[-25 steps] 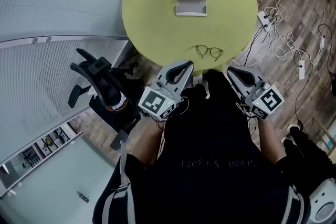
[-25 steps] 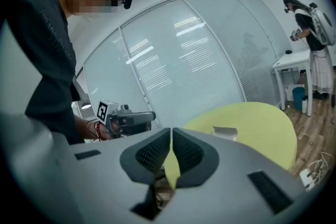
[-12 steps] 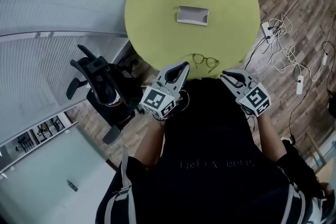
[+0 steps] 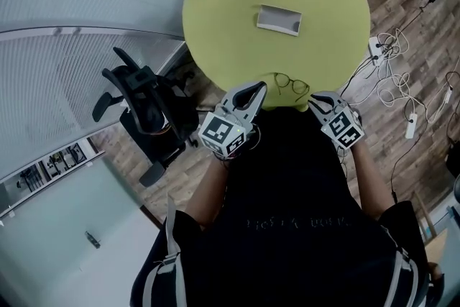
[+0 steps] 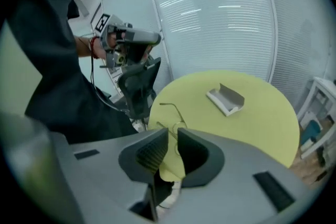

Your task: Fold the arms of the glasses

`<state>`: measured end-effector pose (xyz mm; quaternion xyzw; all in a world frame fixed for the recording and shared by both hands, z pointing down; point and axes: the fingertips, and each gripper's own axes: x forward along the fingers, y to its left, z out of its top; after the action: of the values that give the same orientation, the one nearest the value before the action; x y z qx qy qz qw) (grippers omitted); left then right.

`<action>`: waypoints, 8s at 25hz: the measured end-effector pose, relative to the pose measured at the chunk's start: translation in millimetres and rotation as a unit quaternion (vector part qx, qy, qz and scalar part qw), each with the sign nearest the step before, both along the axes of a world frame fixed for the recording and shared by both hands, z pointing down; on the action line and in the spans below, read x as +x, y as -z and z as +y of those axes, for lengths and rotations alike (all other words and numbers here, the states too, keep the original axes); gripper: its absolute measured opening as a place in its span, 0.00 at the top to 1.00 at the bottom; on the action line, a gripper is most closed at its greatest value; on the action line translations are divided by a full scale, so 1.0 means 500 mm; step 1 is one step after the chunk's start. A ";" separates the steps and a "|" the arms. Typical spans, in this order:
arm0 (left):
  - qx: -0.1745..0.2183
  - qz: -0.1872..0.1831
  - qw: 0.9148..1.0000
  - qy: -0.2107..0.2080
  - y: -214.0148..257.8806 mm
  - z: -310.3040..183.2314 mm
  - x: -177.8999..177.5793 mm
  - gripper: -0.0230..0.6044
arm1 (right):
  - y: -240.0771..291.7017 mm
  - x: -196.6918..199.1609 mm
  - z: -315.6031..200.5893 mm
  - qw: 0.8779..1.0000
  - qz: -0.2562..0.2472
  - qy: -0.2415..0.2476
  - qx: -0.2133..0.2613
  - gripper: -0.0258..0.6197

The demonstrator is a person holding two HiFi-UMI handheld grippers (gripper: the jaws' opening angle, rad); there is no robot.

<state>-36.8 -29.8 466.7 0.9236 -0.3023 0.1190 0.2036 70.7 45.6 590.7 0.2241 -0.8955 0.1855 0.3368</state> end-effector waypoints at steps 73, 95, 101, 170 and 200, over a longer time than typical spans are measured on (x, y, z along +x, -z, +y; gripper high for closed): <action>-0.043 -0.044 0.998 -0.032 -0.072 0.069 -0.029 0.93 | -0.255 -0.144 -0.130 0.991 0.082 -0.005 -0.102 0.91; -0.033 -0.023 0.999 -0.035 -0.082 0.047 -0.030 0.93 | -0.091 -0.157 -0.094 0.998 0.015 -0.029 -0.046 0.91; -0.025 -0.022 0.999 -0.041 -0.079 0.038 -0.030 0.93 | -0.040 -0.163 -0.077 0.999 0.014 -0.020 -0.029 0.91; -0.054 -0.032 0.997 -0.043 -0.117 0.024 -0.038 0.93 | -0.125 -0.051 -0.092 0.979 0.090 -0.154 -0.101 0.89; -0.068 -0.046 0.996 -0.040 -0.129 0.047 -0.052 0.93 | -0.272 -0.001 -0.064 0.966 0.142 -0.152 -0.155 0.89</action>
<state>-62.6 -6.4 531.2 0.9123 -0.2656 0.1899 0.2473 70.2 13.5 726.8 0.3269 -0.7543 0.3370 0.4589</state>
